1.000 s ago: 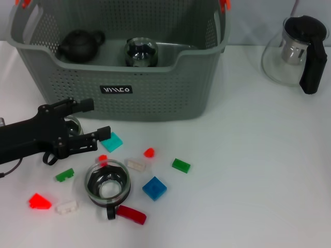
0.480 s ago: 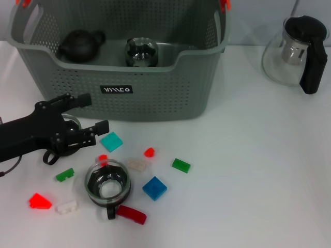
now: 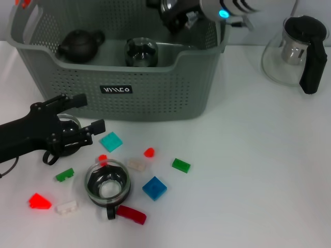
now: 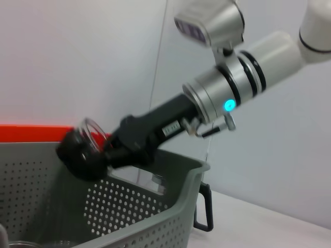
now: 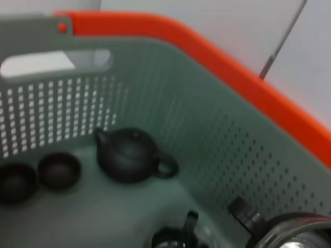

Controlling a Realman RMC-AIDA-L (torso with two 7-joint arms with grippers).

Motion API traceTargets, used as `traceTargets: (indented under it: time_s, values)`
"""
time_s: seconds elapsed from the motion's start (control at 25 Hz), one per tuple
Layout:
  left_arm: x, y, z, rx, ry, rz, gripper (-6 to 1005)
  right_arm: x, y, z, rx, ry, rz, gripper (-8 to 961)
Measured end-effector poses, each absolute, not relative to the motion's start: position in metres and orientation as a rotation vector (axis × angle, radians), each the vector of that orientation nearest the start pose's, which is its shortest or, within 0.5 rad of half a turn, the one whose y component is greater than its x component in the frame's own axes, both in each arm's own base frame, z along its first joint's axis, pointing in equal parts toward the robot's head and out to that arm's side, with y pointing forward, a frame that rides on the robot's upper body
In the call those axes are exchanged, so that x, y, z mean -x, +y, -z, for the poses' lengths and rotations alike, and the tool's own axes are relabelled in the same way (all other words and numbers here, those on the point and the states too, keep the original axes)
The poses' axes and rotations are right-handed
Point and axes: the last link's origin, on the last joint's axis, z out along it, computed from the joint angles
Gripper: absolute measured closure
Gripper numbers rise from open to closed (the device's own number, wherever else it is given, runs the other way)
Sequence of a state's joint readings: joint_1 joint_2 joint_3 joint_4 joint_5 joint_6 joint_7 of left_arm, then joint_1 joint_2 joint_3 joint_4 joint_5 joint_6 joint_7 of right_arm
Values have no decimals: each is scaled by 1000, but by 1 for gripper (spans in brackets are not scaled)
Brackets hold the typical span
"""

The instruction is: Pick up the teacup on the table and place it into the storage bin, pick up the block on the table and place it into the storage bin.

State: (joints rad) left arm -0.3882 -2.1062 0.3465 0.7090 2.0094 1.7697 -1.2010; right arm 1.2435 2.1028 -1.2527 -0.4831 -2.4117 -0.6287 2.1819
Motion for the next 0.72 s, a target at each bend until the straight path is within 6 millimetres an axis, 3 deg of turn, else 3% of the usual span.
traceTargets:
  time_s: [0.36, 0.72]
  values:
    - [303, 281, -42, 2461, -555, 907, 207, -69, 488, 76, 2470, 337, 53, 900]
    - [303, 280, -41, 2460, -556, 905, 211, -71, 487, 77, 2475, 345, 59, 894]
